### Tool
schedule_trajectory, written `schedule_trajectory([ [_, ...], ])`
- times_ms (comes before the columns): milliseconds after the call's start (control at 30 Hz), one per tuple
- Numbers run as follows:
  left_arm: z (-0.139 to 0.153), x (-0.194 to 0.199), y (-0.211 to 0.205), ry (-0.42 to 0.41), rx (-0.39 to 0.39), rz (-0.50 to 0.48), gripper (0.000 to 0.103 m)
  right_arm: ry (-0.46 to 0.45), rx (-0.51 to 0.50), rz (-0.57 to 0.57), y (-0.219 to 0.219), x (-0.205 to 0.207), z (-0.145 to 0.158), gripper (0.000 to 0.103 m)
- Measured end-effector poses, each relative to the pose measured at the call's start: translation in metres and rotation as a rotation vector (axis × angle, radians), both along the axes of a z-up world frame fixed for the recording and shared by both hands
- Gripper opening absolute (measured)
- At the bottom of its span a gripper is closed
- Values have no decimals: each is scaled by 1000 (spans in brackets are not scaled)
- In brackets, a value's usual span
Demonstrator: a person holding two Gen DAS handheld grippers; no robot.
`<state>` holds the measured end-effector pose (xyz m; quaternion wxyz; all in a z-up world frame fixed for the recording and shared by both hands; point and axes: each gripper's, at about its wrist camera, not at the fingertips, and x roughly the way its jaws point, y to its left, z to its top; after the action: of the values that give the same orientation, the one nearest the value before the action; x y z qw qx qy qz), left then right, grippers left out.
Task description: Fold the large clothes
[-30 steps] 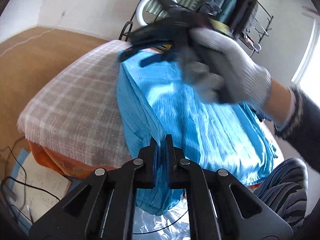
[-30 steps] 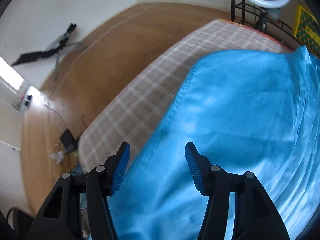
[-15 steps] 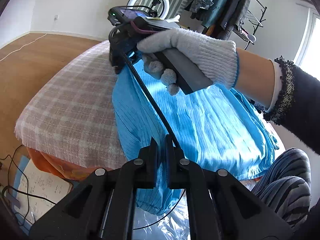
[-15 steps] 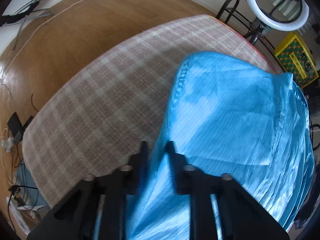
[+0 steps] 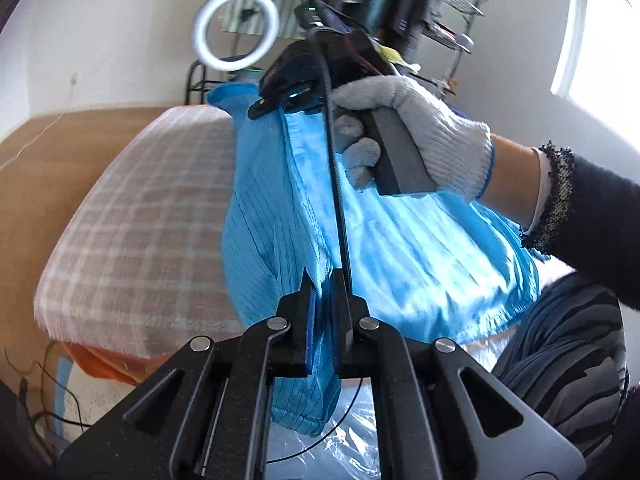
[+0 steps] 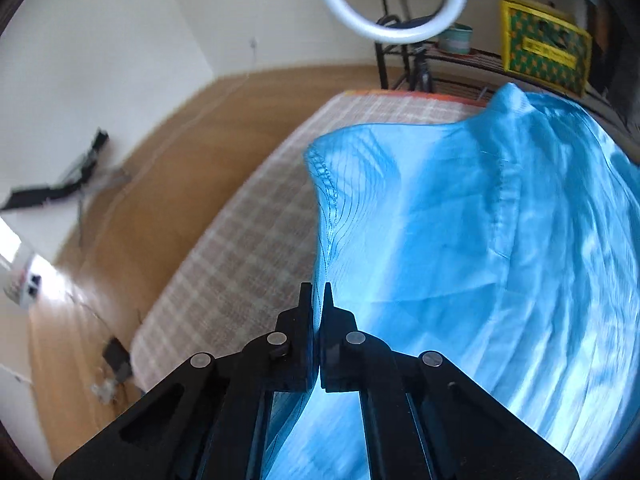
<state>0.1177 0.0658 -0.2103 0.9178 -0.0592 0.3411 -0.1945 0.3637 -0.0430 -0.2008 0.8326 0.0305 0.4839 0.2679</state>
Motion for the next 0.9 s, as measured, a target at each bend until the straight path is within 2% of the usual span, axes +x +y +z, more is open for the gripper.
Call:
schedule_trajectory([
  [100, 4, 0, -21, 3, 35, -58, 4, -13, 104, -53, -47, -6, 6, 1],
  [233, 5, 0, -50, 13, 64, -140, 4, -19, 183, -148, -113, -16, 1, 1],
  [300, 3, 1, -62, 28, 77, -177, 4, 18, 217, -204, -141, -17, -13, 1],
  [367, -1, 1, -76, 41, 97, -209, 4, 95, 274, -278, -171, -14, -37, 1],
  [500, -13, 1, -96, 75, 117, -259, 4, 199, 310, -376, -202, -1, -73, 1],
  [567, -18, 4, -101, 100, 113, -272, 4, 198, 311, -380, -202, 7, -77, 1],
  [633, -20, 5, -105, 114, 112, -276, 4, 157, 282, -351, -192, 19, -69, 1],
  [700, -21, 6, -105, 125, 106, -274, 4, 128, 234, -313, -180, 27, -63, 1],
  [900, -5, 2, -79, 122, 71, -242, 4, 154, 62, -220, -151, 34, -57, 4],
])
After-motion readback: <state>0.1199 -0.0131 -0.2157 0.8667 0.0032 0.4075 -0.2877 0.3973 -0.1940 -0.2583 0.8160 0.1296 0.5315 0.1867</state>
